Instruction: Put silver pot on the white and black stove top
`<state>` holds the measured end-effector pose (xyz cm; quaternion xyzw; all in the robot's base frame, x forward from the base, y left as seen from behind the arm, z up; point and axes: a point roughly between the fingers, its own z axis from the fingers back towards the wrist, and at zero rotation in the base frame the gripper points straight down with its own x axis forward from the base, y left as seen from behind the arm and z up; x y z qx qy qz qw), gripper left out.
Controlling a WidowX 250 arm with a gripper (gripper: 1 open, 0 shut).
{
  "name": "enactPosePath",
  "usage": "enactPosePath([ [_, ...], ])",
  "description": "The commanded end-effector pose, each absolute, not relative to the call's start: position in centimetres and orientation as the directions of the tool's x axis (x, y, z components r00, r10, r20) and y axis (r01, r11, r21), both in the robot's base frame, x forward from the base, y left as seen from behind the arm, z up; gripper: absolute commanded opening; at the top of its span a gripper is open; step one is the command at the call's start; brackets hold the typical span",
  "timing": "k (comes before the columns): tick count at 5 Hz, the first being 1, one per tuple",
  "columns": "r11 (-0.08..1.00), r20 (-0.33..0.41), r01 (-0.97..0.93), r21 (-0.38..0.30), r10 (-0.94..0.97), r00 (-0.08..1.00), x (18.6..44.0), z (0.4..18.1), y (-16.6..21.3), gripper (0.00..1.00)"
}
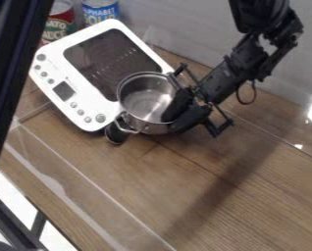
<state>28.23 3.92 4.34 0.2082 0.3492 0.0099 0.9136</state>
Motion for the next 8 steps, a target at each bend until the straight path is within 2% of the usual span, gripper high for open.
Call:
enactPosePath([
  [1, 0.901, -0.595, 0.108, 0.42, 0.184, 0.782, 28.4, 5.5, 4.8, 1.0],
  [2, 0.894, -0.595, 0.11, 0.434, 0.193, 0.78, 28.4, 5.3, 4.9, 0.0],
  [6, 0.874, -0.599, 0.107, 0.474, 0.231, 0.767, 27.9, 4.6, 6.0, 0.0],
  [7, 0.87, -0.605, 0.108, 0.48, 0.239, 0.76, 27.8, 4.6, 6.2, 1.0],
  [8, 0.87, -0.61, 0.108, 0.481, 0.244, 0.753, 27.6, 4.8, 6.3, 1.0],
])
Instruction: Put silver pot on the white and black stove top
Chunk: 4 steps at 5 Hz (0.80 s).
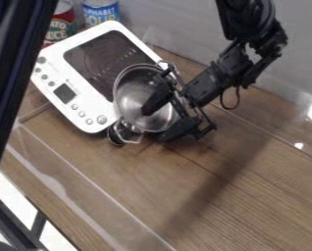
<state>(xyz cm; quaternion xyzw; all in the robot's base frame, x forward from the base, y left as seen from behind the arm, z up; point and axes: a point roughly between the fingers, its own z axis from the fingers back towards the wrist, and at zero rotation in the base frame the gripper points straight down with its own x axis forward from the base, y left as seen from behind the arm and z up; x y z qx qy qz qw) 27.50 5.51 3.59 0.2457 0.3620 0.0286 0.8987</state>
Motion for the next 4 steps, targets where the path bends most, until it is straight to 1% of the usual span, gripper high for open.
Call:
enactPosePath([
  [1, 0.865, -0.61, 0.103, 0.49, 0.257, 0.749, 27.59, 4.95, 6.56, 0.0],
  [3, 0.864, -0.616, 0.098, 0.494, 0.268, 0.741, 27.35, 4.87, 6.87, 0.0],
  [4, 0.862, -0.62, 0.093, 0.497, 0.278, 0.734, 27.12, 4.77, 7.05, 1.0],
])
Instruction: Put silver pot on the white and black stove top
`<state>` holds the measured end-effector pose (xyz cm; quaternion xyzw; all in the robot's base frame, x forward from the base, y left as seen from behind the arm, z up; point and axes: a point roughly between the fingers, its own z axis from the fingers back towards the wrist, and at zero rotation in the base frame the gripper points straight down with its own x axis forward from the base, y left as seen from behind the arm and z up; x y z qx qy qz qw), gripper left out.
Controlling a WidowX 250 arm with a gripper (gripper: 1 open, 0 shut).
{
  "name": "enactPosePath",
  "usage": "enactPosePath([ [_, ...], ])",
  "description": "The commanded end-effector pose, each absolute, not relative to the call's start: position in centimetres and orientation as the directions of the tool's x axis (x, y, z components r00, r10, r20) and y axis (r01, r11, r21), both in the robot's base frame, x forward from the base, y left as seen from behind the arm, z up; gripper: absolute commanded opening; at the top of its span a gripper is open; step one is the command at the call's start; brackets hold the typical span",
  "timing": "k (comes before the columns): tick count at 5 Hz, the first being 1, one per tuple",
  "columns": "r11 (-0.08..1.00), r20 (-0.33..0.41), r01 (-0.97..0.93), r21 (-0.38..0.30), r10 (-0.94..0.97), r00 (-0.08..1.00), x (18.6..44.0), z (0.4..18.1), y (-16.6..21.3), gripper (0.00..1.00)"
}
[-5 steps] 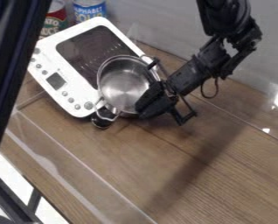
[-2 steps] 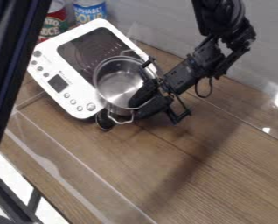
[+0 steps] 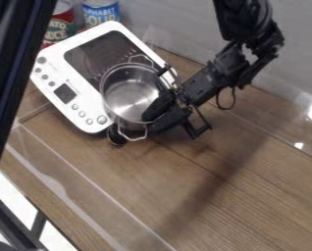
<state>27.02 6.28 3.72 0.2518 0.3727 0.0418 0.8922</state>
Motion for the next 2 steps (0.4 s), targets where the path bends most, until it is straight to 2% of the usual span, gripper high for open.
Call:
enactPosePath([
  [1, 0.864, -0.623, 0.092, 0.494, 0.278, 0.731, 26.95, 4.76, 7.14, 0.0],
  [2, 0.859, -0.626, 0.093, 0.504, 0.289, 0.725, 26.7, 4.85, 7.31, 1.0],
])
